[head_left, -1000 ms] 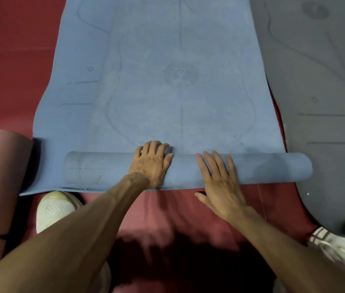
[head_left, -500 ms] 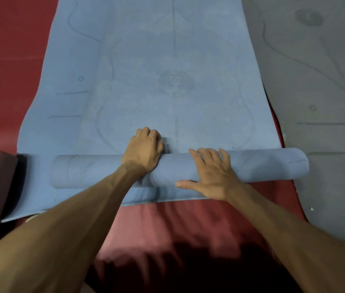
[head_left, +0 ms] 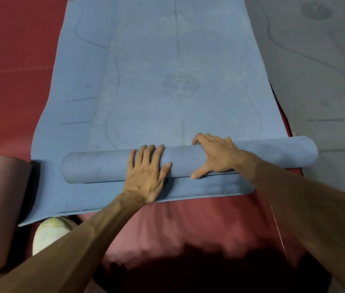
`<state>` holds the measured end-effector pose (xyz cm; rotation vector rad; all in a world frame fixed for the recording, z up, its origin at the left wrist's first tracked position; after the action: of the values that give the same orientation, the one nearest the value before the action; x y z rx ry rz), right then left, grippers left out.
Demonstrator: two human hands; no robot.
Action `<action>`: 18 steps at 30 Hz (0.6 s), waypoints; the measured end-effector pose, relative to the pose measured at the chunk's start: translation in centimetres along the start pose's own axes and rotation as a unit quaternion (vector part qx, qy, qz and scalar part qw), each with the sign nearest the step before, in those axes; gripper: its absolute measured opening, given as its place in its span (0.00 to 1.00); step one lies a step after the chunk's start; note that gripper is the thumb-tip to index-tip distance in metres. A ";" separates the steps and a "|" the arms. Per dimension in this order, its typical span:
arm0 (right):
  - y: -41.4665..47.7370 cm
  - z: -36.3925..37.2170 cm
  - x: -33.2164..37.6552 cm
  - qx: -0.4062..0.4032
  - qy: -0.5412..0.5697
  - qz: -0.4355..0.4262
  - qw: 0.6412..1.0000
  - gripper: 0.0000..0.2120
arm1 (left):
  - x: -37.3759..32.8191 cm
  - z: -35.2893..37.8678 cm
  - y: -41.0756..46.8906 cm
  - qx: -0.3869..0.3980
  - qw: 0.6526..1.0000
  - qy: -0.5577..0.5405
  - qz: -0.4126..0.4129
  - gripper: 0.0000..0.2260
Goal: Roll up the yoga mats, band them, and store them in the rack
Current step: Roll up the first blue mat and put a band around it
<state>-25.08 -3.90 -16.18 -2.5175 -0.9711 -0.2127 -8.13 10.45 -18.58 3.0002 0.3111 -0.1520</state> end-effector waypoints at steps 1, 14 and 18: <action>0.1 0.0 -0.1 -0.007 0.006 -0.003 1.000 0.43 | 0.2 0.2 0.2 0.010 1.000 0.004 0.005 0.26; -1.3 2.1 -1.0 -0.265 -0.129 -0.099 0.950 0.37 | 1.3 -0.6 6.3 0.135 0.991 -0.001 -0.016 0.23; -1.8 3.4 -2.7 -0.307 -0.184 -0.093 0.929 0.45 | 2.1 -1.0 10.1 0.233 0.970 -0.053 -0.040 0.21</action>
<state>-28.30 -2.80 -19.37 -3.1044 -1.4838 -0.1097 -3.92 1.22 -16.74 3.4226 0.4382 -0.4519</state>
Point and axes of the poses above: each hand's wrist, its own y-axis towards the middle knuckle, its own z-axis out of the palm, x = y × z, the point moved 1 cm from there along y, towards the middle knuckle, and after that the axes turned 7 degrees about -x, right-handed, at the moved point
